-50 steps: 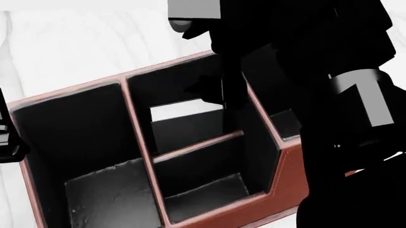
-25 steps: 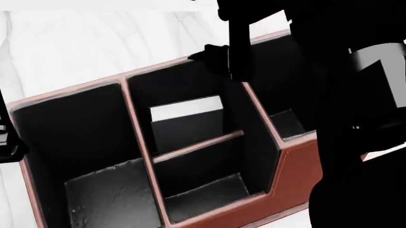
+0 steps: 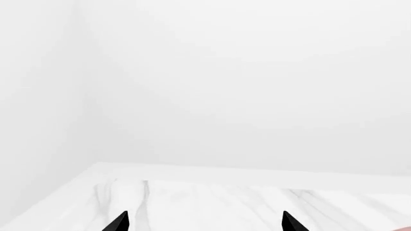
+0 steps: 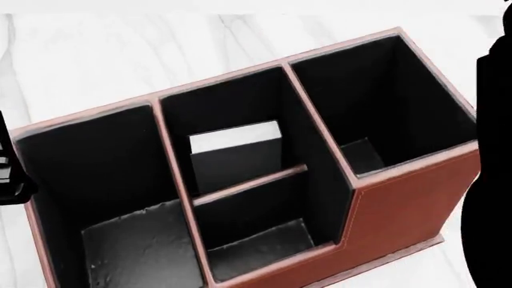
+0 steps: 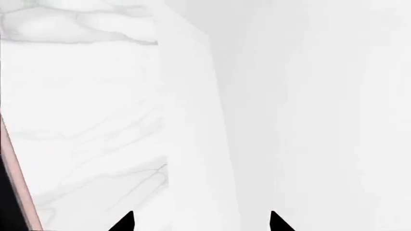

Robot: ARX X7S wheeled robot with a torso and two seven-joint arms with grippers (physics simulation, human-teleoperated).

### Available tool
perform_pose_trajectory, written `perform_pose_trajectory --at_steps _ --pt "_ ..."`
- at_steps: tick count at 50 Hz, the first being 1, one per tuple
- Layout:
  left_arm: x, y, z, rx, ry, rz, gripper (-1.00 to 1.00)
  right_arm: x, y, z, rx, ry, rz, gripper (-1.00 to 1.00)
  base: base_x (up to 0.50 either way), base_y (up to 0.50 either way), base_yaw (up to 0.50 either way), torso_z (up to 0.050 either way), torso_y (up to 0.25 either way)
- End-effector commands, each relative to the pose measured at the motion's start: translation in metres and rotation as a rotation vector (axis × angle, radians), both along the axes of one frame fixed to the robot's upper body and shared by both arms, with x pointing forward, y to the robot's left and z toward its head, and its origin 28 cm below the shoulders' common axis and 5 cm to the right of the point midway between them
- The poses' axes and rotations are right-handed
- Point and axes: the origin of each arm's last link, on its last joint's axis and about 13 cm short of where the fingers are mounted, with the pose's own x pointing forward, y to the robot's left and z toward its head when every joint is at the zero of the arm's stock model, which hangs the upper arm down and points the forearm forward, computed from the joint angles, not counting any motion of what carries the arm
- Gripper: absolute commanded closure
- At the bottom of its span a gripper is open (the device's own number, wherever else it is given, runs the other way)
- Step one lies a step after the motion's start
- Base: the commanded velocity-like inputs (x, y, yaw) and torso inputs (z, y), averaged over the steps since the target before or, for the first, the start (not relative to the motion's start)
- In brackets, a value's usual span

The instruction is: Pick up the book and place it in the front compartment of the caddy.

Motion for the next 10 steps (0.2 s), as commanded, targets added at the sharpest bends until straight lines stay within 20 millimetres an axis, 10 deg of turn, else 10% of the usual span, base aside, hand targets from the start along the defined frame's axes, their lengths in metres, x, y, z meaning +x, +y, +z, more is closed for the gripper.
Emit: perform_pose_trajectory --at_steps 1,10 --pt "0.001 0.001 0.002 -0.004 -0.046 0.017 -1.0 -0.041 -0.009 0.035 0.138 -0.22 -0.009 -1.0 0.0 0.0 0.0 0.0 0.0" --pt "0.001 -0.001 0.001 -0.002 -0.046 0.011 -1.0 -0.083 -0.018 0.045 0.298 -0.347 0.068 -1.0 0.0 0.0 0.0 0.0 0.0"
